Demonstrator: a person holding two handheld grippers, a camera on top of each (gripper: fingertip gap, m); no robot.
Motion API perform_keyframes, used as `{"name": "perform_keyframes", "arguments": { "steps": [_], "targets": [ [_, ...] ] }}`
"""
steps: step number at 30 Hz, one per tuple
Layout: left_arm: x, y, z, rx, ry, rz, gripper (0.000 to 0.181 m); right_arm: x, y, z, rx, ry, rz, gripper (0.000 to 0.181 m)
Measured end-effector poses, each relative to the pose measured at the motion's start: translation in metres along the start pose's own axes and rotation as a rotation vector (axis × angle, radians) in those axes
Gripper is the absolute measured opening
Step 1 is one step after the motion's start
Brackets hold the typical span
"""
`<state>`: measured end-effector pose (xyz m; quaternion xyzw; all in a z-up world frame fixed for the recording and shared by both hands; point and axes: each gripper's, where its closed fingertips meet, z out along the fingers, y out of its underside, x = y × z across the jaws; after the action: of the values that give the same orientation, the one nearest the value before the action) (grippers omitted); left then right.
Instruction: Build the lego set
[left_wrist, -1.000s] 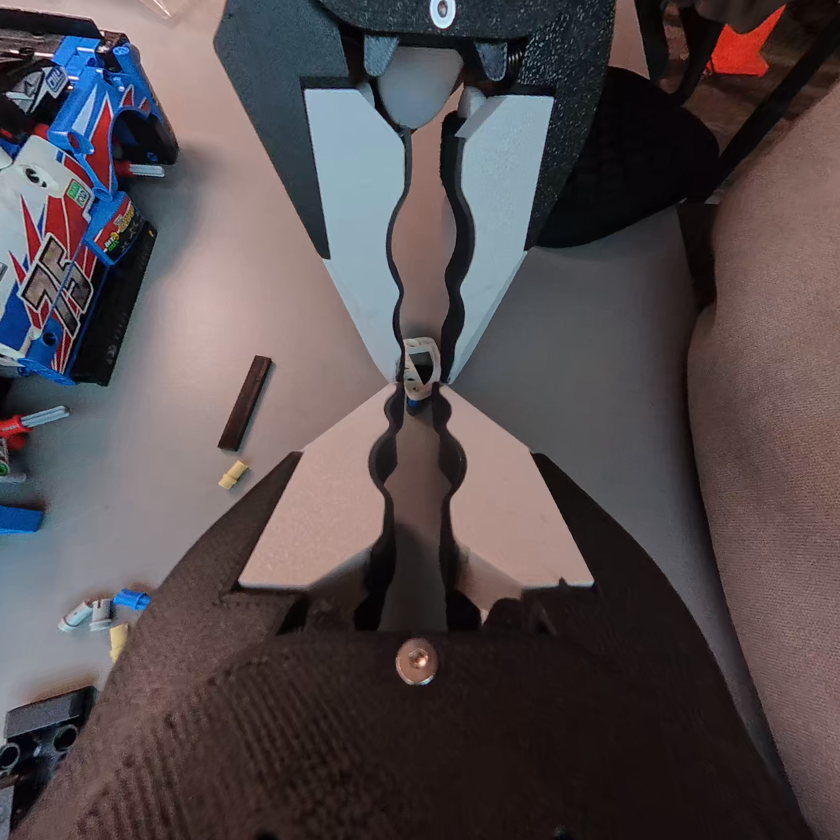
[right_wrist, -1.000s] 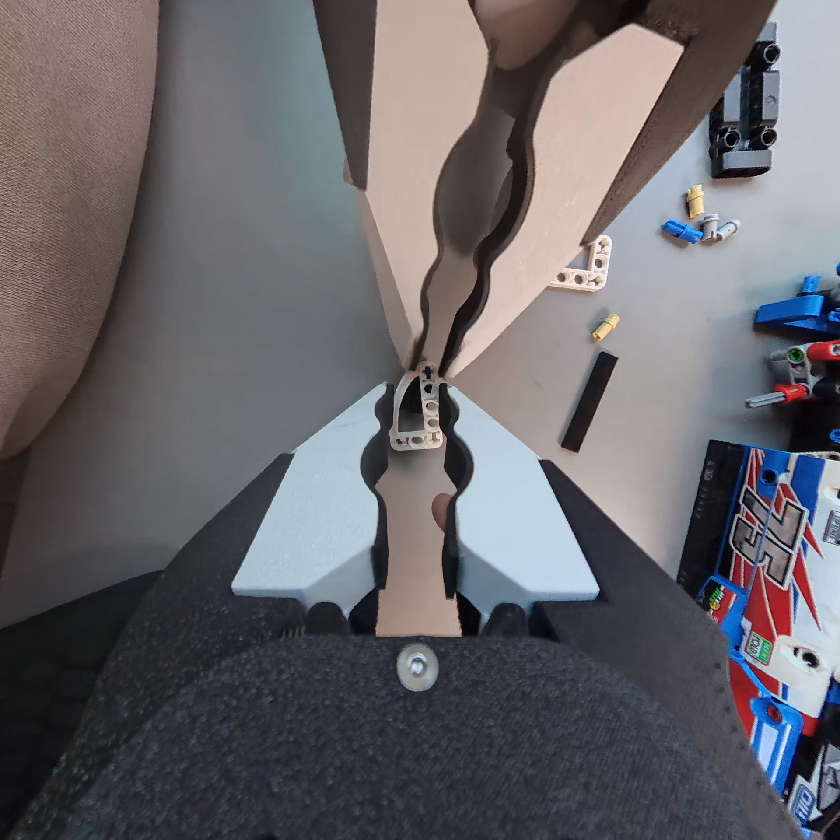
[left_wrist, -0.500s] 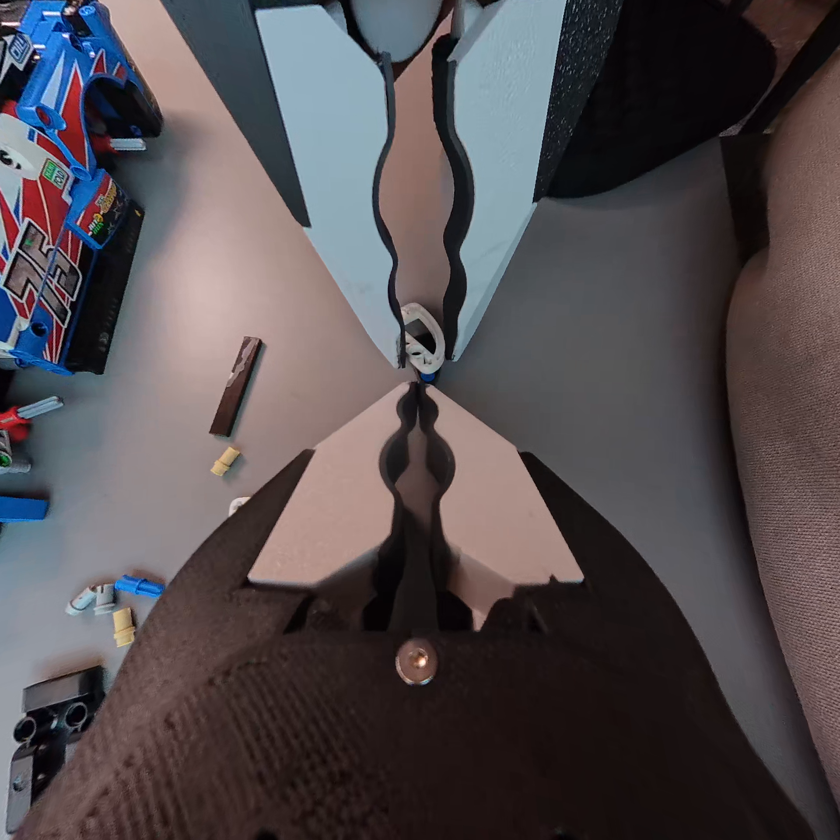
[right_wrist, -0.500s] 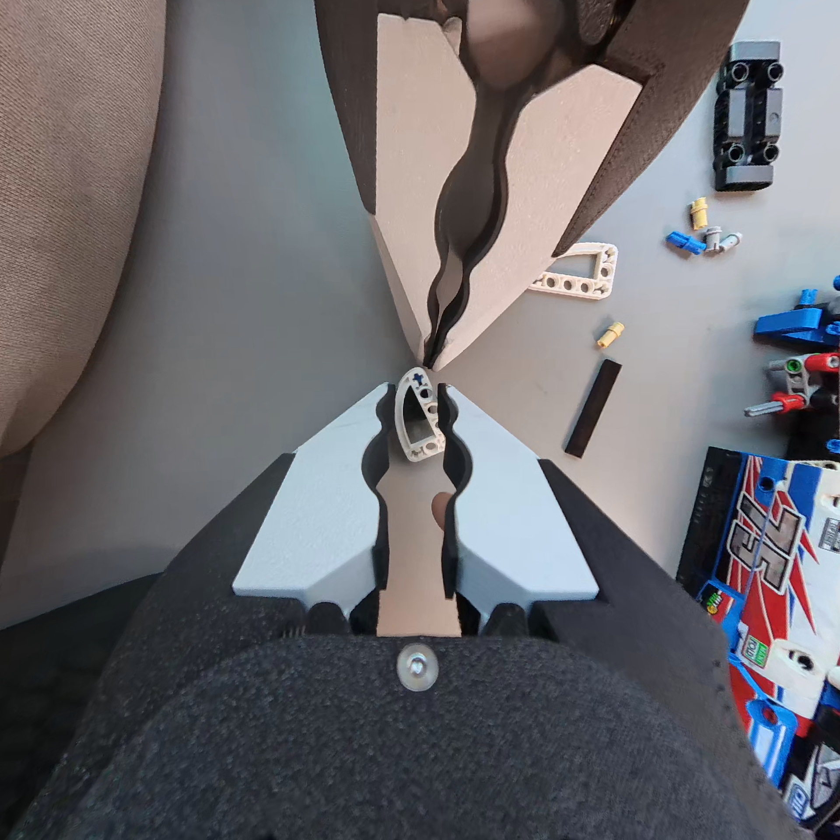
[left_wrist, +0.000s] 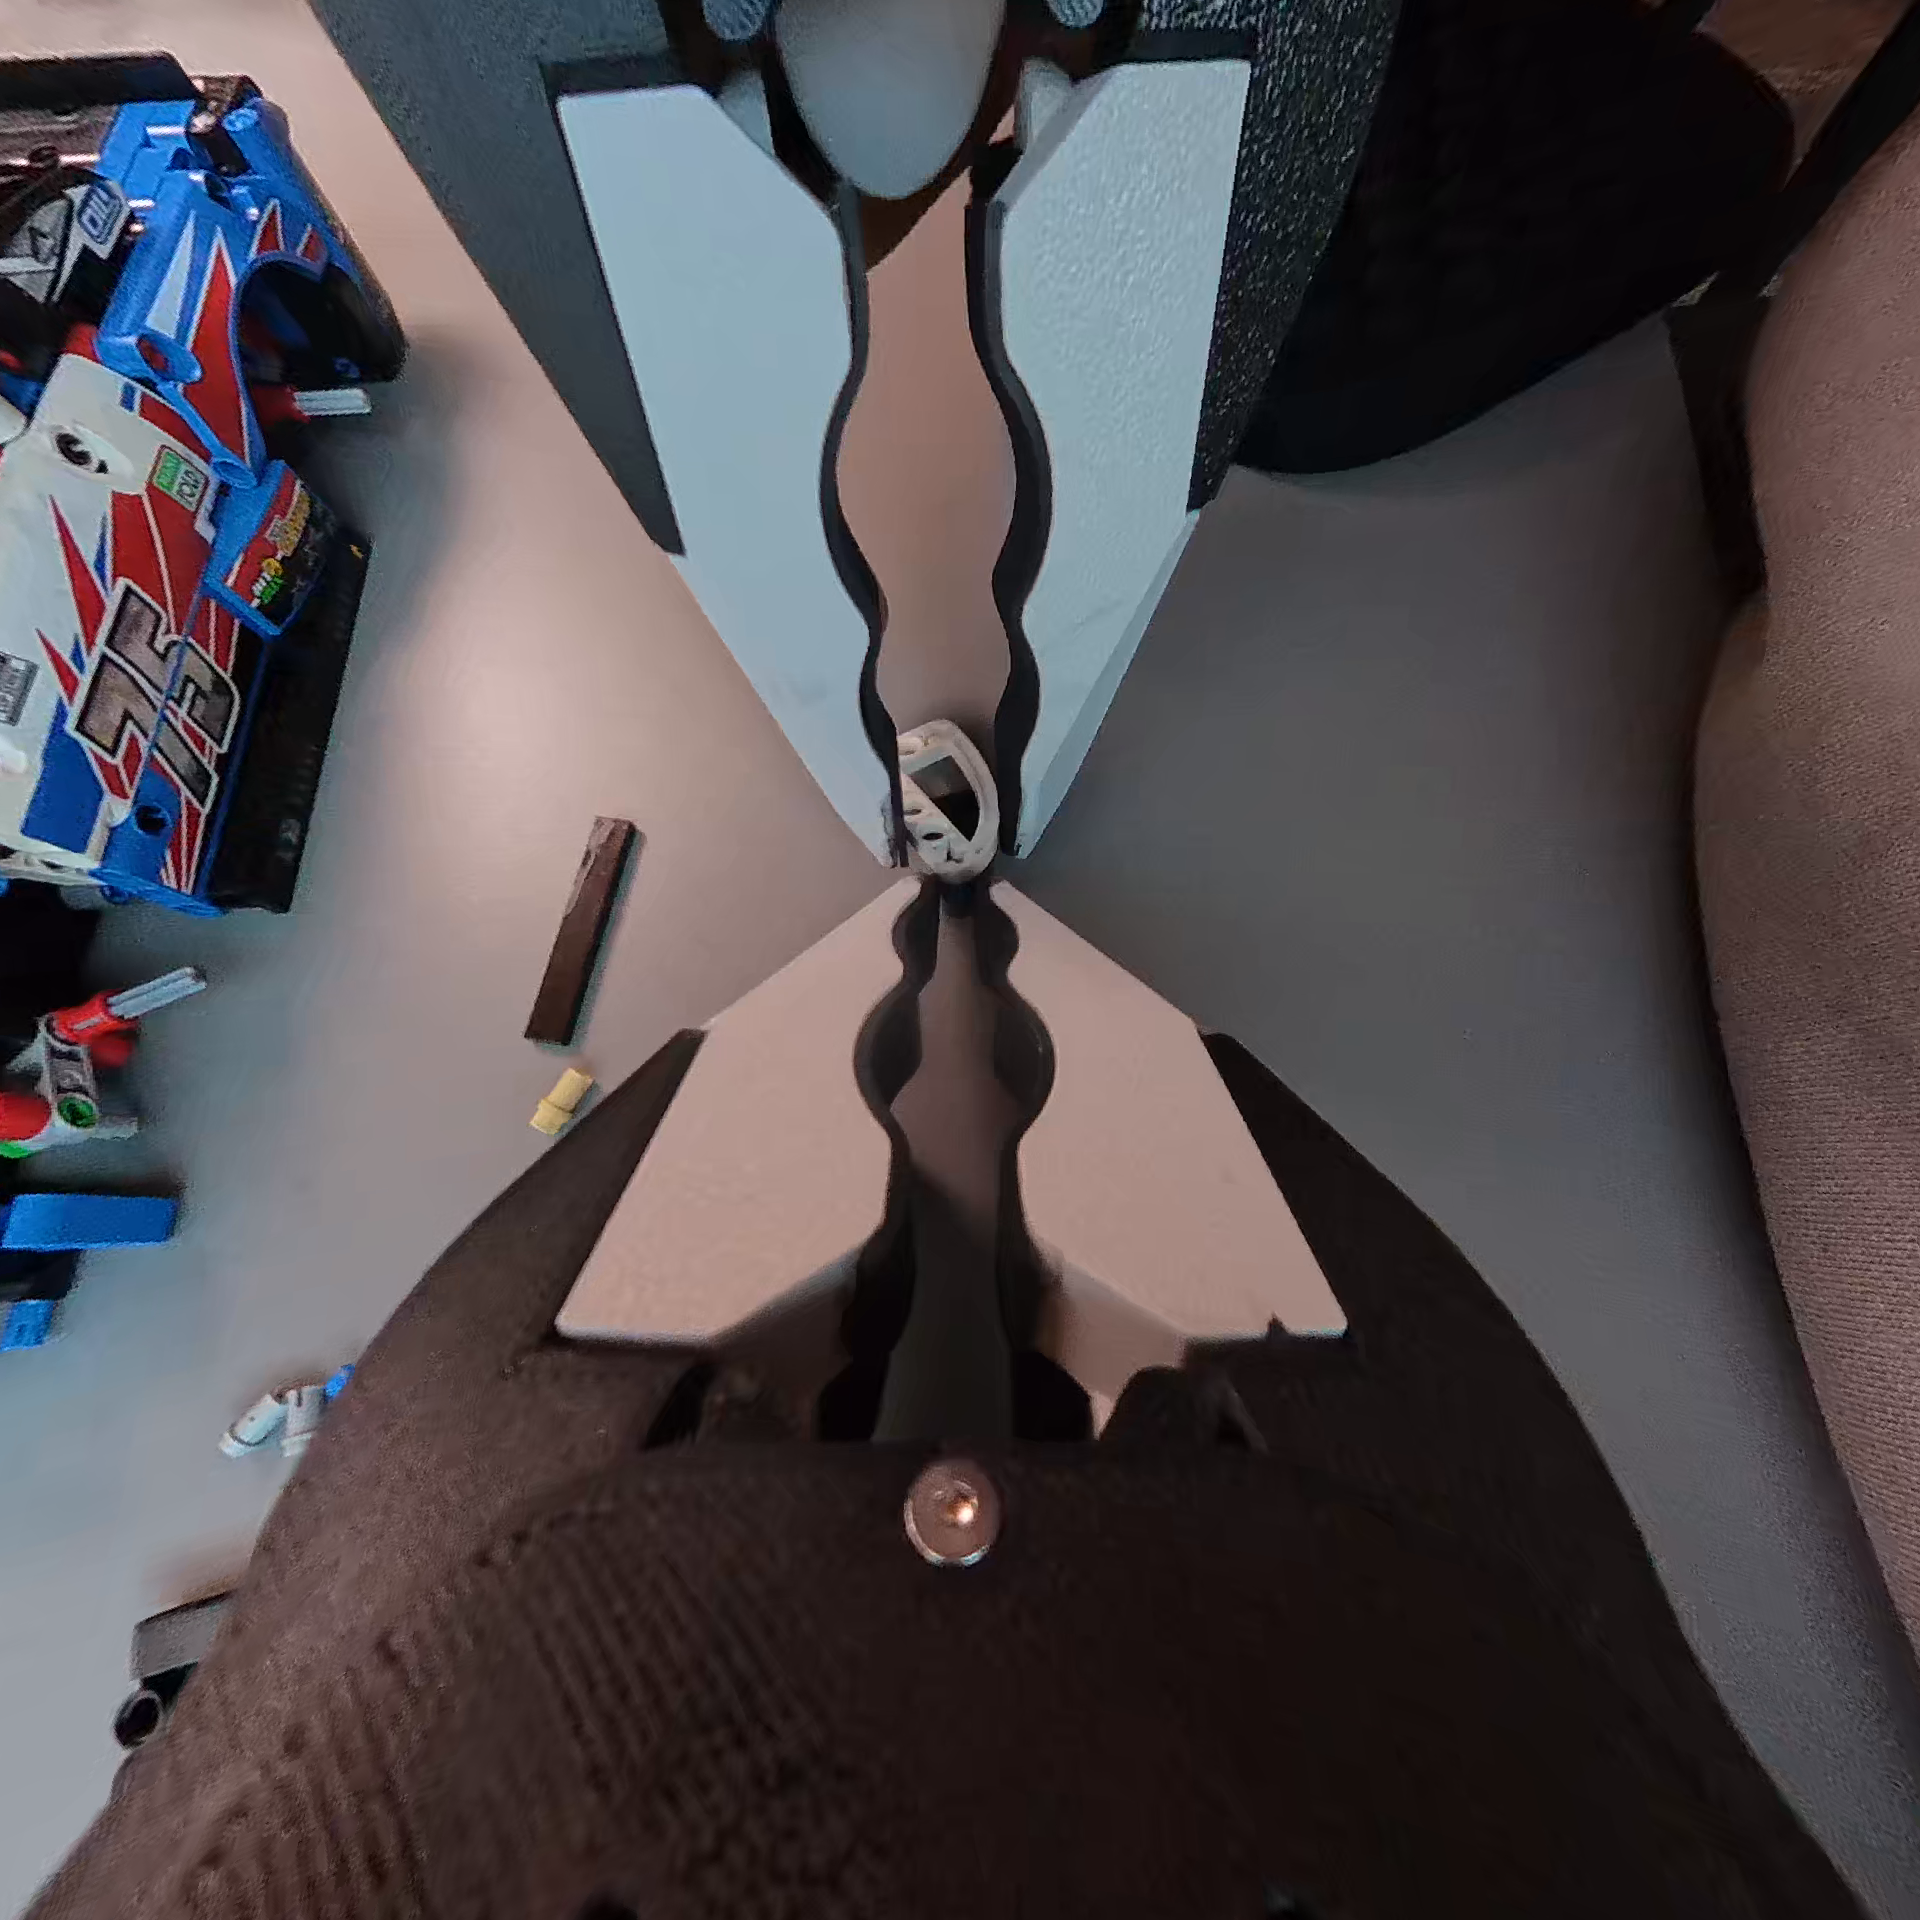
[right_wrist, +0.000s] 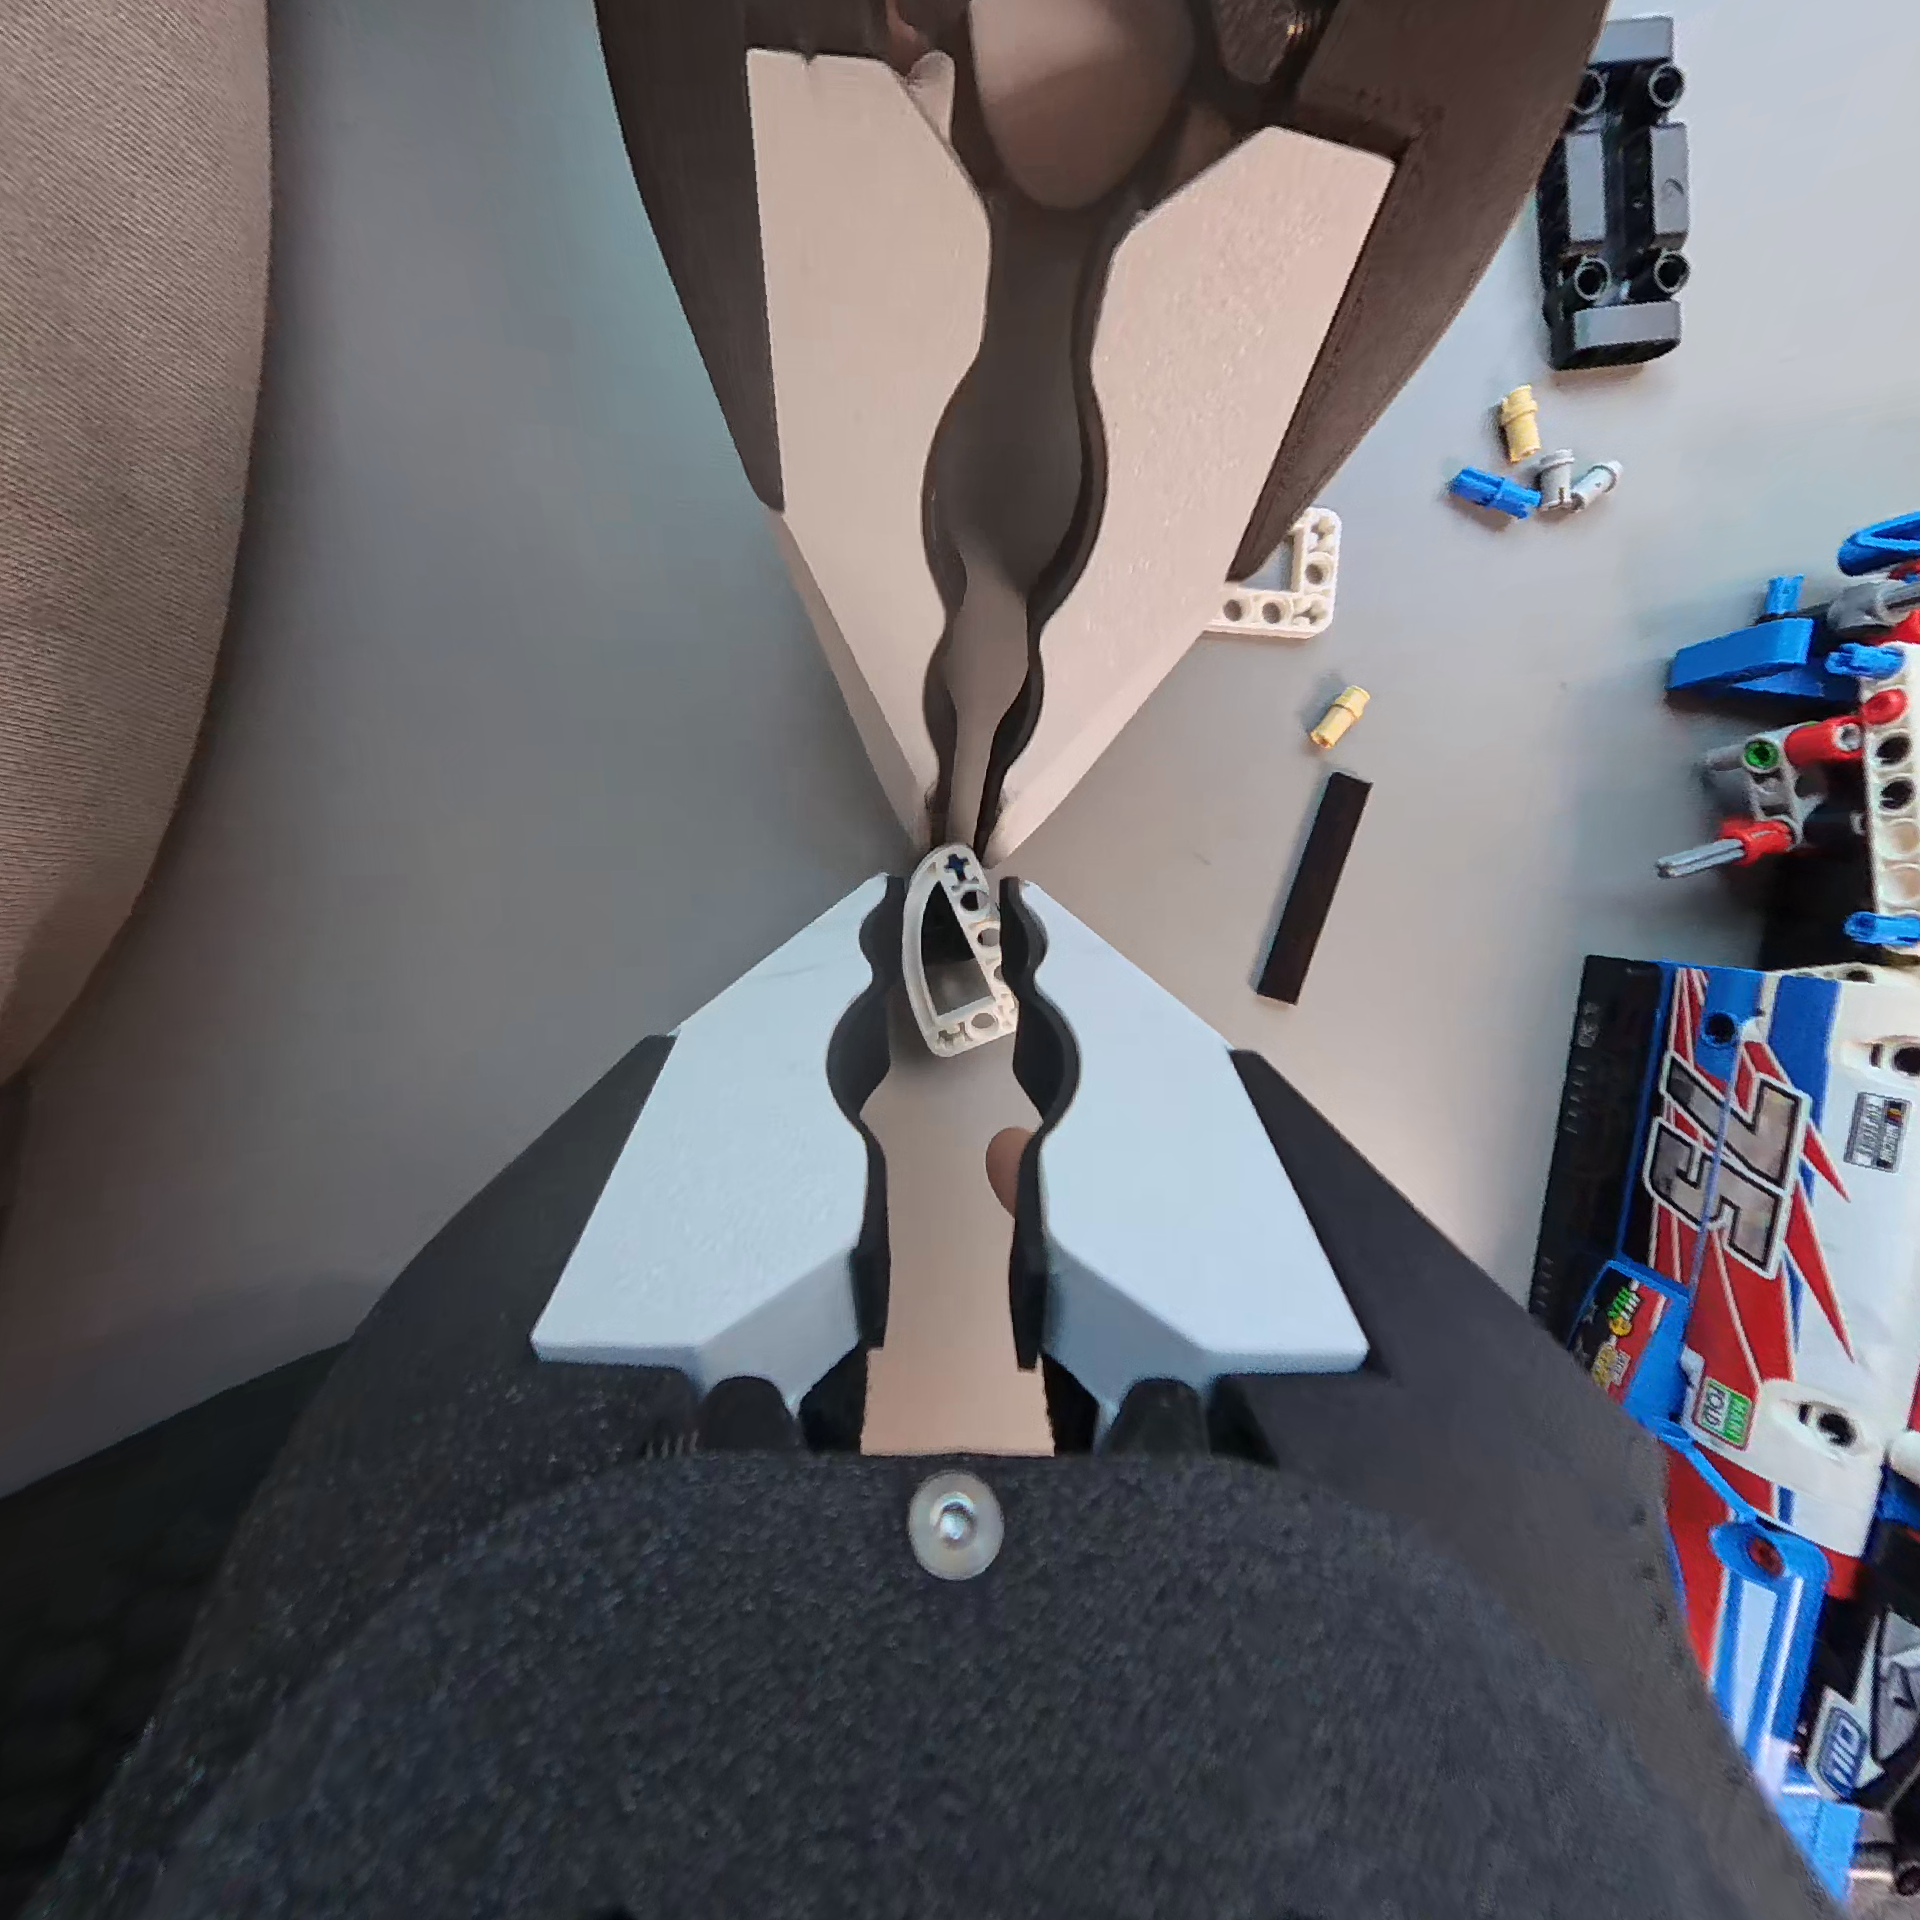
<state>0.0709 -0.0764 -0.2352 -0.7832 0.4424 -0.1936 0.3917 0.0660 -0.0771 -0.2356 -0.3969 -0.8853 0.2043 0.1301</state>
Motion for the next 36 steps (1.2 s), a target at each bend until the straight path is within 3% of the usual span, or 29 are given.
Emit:
{"name": "perform_keyframes", "arguments": {
  "steps": [6, 13, 22, 36],
  "targets": [
    [-0.006, -0.003, -0.003, 0.029, -0.008, -0.018, 0.012, 0.007, 0.0, 0.001, -0.001, 0.034, 0.162, 0.015],
    [-0.009, -0.002, -0.001, 0.021, -0.022, 0.014, 0.009, 0.01, 0.0, 0.001, 0.015, 0.09, 0.251, 0.015],
    [-0.009, -0.002, -0.001, 0.023, -0.025, 0.031, 0.009, 0.005, 0.006, -0.001, 0.073, 0.058, 0.029, 0.035],
    [-0.01, -0.001, -0.001, 0.016, -0.038, 0.058, 0.007, 0.0, 0.009, 0.001, 0.155, -0.039, 0.001, 0.025]
  ]
}}
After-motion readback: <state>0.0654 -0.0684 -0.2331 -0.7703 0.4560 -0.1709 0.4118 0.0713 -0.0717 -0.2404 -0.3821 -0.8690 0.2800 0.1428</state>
